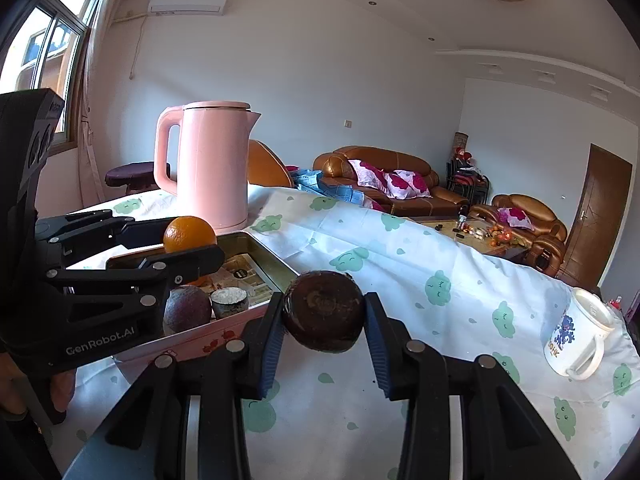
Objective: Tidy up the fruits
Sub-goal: 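Lift and carry the orange and brown cake toward the tin with both grippers, then lower the orange into the tin and open the left gripper while the right gripper releases the cake there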
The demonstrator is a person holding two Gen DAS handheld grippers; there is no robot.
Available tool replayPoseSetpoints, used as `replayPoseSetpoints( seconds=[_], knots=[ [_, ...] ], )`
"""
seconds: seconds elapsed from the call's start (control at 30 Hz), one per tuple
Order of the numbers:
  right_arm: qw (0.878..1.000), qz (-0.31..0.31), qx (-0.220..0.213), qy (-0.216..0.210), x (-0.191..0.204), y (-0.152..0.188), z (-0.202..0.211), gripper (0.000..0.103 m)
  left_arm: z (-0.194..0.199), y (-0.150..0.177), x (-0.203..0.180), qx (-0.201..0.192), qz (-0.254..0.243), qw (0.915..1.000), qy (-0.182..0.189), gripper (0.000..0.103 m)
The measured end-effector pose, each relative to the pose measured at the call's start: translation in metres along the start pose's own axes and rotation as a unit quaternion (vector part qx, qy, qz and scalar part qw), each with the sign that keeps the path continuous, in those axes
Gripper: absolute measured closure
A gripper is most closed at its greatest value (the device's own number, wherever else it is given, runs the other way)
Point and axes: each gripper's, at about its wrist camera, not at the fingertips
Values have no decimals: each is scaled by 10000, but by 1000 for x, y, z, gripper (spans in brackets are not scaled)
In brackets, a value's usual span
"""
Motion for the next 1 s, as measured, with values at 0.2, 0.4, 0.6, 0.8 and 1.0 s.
replayPoseSetpoints(
  seconds=[0.2,0.4,0.6,0.8,1.0],
  knots=[
    [9999,63,-6,-98,10,-5,-5,62,4,2,13,16,34,9999,-129,58],
    [9997,151,-19,-212,23,-13,-10,62,8,4,29,28,77,9996,-281,58],
    [9991,249,-65,-334,36,-22,-14,62,15,2,49,-15,141,9988,-461,58],
    [9984,289,-73,-481,47,-27,-23,62,17,4,68,33,198,9978,-635,58],
    [9975,340,-42,-618,61,-29,-30,62,16,10,86,148,266,9965,-777,58]
  ],
)
Point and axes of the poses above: each gripper's, at about its wrist camera, not at the fingertips, and z roughly against the way its jaws point, x to its left, y to its underside, and after that the axes turned 10 degrees about -x, right-handed
